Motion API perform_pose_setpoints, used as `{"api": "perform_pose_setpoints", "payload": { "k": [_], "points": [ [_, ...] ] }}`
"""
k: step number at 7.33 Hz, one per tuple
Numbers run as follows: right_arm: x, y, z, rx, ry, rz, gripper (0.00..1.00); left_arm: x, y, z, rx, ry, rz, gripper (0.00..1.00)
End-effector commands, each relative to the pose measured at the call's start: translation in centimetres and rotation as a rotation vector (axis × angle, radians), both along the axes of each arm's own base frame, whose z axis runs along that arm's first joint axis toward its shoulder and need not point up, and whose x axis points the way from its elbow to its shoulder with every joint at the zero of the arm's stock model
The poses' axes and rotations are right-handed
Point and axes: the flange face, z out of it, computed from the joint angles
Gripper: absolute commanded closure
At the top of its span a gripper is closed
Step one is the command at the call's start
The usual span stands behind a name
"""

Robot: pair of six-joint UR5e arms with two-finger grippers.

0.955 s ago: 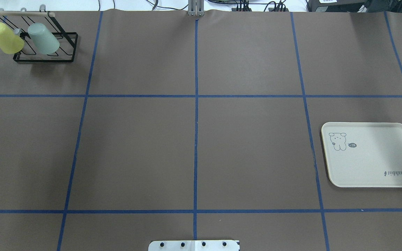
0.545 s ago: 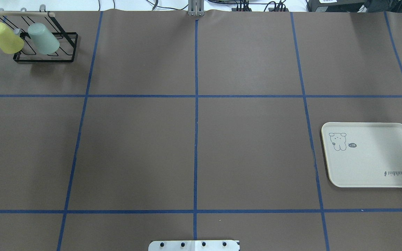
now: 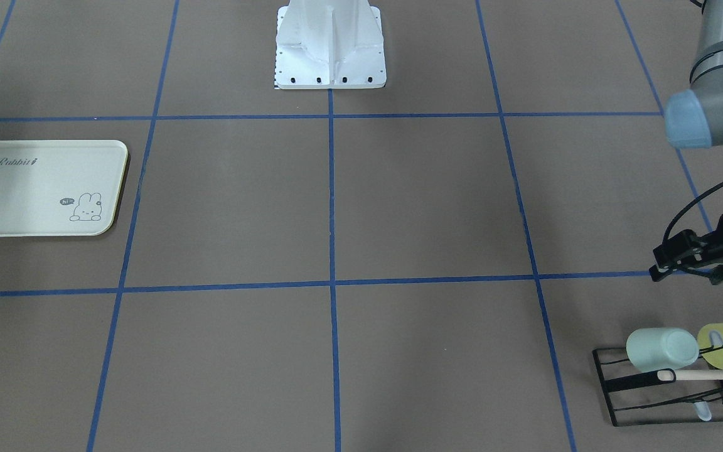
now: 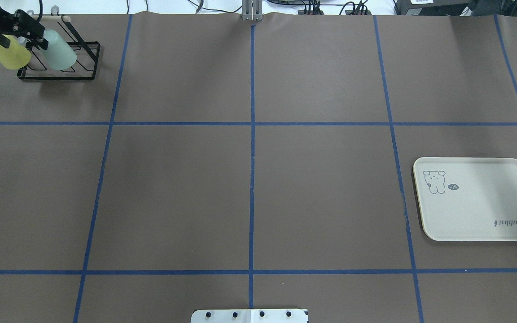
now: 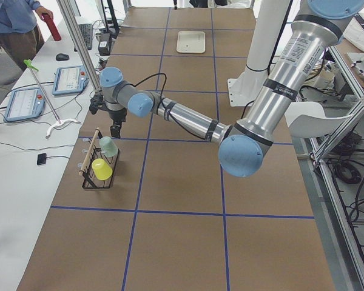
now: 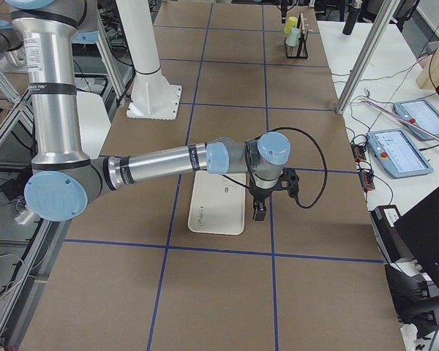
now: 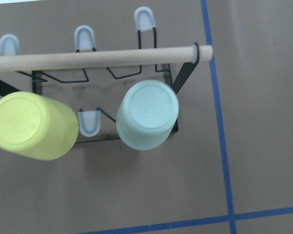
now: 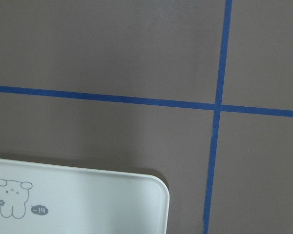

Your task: Left arm grabs green cup and hands to right arm on tray

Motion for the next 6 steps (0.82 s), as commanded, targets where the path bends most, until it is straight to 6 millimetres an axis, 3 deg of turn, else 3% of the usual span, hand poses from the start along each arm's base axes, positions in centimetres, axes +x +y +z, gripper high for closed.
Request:
{"api": "perform_pose_setpoints", "payload": {
  "k": [1, 4, 6],
  "points": [
    [-0.3, 0.0, -0.2, 0.000, -0.020, -0.004, 0.00, 2.5, -1.6, 1.8, 0.048, -0.041, -0.027, 0.00],
    [-0.8, 0.0, -0.2, 0.002, -0.018, -0.016, 0.00, 3.1, -2.4, 4.9, -0.012, -0.068, -0.032, 0.00],
    [-1.3, 0.0, -0.1, -0.001, -0.017, -0.025, 0.00, 4.0, -4.6, 4.5, -0.029, -0.078, -0.039, 0.00]
  ]
}}
